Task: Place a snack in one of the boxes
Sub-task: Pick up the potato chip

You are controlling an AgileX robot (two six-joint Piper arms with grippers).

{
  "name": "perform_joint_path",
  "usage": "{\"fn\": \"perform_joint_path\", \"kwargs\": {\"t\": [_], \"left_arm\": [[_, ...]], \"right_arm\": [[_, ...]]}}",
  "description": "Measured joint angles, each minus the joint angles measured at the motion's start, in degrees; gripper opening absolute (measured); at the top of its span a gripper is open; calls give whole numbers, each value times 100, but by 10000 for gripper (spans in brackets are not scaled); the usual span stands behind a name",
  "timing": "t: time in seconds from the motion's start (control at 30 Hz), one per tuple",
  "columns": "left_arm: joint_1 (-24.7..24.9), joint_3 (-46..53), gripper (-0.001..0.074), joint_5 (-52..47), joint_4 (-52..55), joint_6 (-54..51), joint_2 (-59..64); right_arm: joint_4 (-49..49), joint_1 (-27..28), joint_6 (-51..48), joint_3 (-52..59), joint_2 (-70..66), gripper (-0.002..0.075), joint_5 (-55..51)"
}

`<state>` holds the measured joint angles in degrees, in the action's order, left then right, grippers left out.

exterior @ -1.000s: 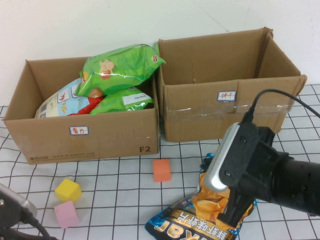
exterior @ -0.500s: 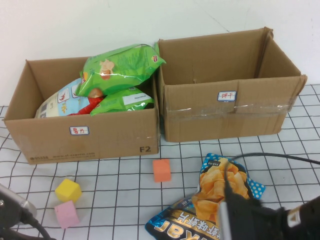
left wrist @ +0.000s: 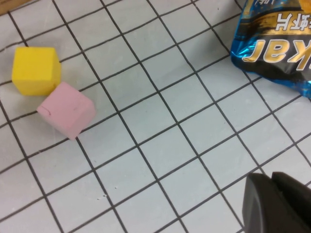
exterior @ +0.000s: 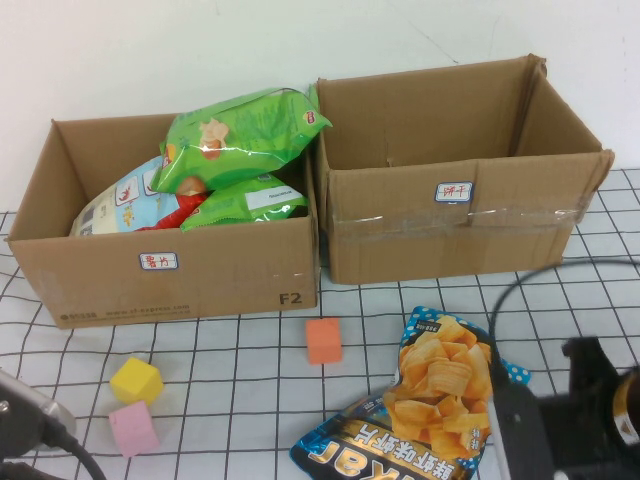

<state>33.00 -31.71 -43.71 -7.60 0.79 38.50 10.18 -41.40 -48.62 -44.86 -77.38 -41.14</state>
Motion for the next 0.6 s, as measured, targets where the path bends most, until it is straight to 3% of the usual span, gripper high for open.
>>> {"fn": "perform_joint_path", "kwargs": {"t": [0.43, 0.53, 0.6], "left_arm": [[0, 0, -1, -179, -44, 232, 0], [0, 0, -1, -302, -44, 232, 0], [0, 0, -1, -345, -44, 232, 0]], "right_arm": [[64, 0, 183, -1551, -1670, 8, 332], [84, 0, 416, -1860, -1990, 92, 385], [84, 0, 545, -2033, -2128, 205, 385]]}}
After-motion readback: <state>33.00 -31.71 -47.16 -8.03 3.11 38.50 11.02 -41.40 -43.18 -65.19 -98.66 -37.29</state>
